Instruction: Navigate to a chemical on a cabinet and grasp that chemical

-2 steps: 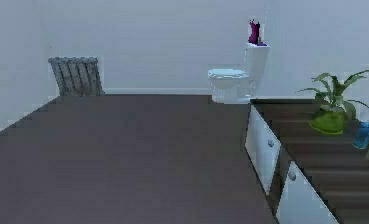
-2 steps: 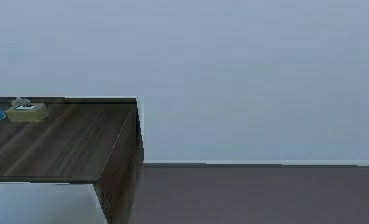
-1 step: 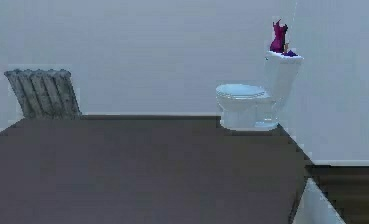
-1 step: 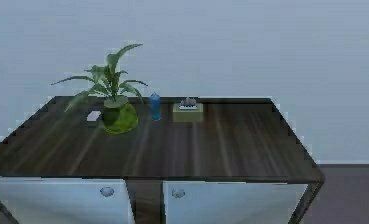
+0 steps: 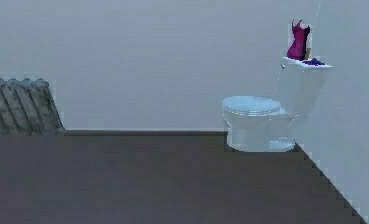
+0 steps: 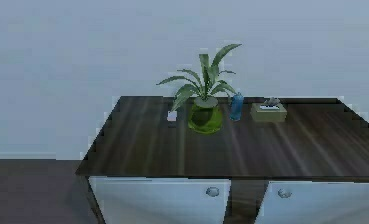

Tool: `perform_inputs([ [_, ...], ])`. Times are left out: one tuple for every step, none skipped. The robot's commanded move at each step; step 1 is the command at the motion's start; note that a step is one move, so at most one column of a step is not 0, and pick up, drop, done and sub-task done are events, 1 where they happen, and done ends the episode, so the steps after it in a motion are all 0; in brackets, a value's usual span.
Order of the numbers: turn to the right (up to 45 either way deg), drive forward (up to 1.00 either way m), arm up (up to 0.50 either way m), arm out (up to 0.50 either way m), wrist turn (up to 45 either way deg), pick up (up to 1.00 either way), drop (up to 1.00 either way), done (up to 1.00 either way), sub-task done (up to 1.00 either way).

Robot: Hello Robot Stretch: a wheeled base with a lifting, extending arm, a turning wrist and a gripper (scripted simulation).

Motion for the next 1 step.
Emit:
perform_inputs([
  [27.0,0.00,0.00,0.00,0.0,0.00,0.00,0.00,0.00],
])
